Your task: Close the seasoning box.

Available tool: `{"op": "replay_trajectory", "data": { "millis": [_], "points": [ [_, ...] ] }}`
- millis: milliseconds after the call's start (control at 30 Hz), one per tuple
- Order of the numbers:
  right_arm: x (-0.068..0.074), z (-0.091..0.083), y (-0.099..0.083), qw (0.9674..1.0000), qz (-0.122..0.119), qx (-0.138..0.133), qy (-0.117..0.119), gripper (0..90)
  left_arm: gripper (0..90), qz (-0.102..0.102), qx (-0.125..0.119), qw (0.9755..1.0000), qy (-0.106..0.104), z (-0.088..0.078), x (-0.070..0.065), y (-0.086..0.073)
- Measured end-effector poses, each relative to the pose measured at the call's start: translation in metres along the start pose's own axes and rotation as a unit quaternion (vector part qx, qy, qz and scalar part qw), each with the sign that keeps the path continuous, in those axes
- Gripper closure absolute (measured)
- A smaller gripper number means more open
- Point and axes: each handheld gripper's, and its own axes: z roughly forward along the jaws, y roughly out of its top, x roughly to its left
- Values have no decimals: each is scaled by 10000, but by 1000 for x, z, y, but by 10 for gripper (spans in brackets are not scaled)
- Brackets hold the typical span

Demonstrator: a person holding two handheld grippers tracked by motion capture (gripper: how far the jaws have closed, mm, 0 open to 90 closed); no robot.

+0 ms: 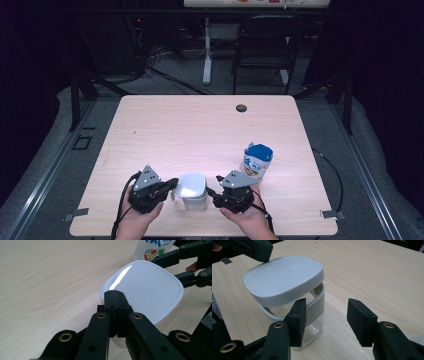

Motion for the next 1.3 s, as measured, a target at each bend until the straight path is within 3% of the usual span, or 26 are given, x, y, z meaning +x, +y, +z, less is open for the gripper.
{"op": "replay_trajectory", "data": {
  "millis": [367, 967, 1300],
  "points": [
    [4, -6, 11, 9998, -196, -43, 18, 499, 900, 18, 71, 10000, 18, 0, 0, 1],
    [8, -6, 16, 9998, -201, -46, 36, 499, 889, 27, 12, 9999, 97, -4, 2, 0],
    [10, -8, 20, 9996, -249, -70, 78, 499, 758, 14, -79, 9998, 192, -8, 1, -4]
  ]
}}
